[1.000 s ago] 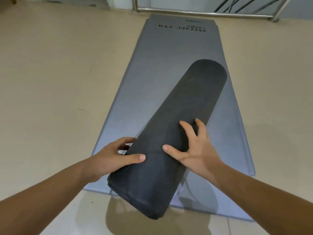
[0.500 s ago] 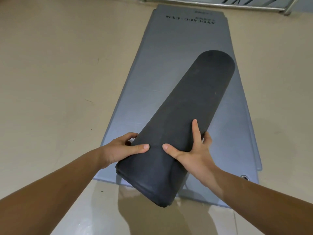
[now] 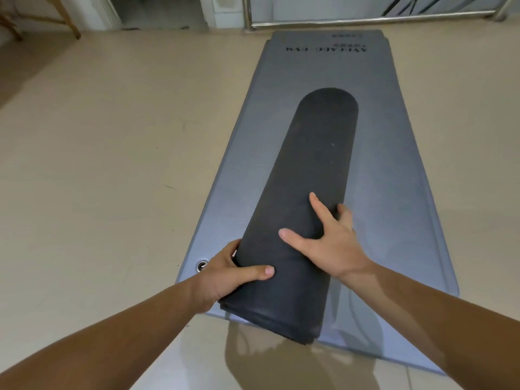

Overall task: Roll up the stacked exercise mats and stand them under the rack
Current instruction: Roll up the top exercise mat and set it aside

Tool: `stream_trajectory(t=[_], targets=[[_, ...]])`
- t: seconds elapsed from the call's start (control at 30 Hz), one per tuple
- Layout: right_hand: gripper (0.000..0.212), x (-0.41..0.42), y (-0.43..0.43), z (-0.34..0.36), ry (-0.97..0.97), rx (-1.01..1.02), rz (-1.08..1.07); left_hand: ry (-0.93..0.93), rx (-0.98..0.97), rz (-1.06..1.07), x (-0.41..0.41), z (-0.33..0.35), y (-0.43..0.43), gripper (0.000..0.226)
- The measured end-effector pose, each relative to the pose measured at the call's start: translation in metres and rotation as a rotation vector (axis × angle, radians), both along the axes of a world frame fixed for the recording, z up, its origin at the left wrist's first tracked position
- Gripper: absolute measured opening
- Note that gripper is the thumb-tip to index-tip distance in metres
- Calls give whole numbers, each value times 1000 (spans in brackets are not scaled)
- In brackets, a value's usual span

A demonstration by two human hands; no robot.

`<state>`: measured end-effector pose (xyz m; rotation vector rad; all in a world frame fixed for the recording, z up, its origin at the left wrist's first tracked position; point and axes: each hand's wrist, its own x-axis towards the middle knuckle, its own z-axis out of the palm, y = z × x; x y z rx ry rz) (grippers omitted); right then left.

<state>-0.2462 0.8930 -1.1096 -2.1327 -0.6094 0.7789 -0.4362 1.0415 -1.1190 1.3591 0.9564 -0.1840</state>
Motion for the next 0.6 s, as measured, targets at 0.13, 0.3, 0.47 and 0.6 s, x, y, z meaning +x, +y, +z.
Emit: stream_trajectory(t=[0.13,0.3,0.47,0.6], targets=[[83,11,-18,-16,43,148,-15,18,30,40,-13,-3,0,103],[76,-15,-10,-18,190,128,31,-27,44,76,-27,0,-3,99],[85,-38,6,-17,260,174,24,-85,54,17,-51,9,25,104],[106,-54,32,-13,314,149,6,-137,31,-49,-70,1,55,106]])
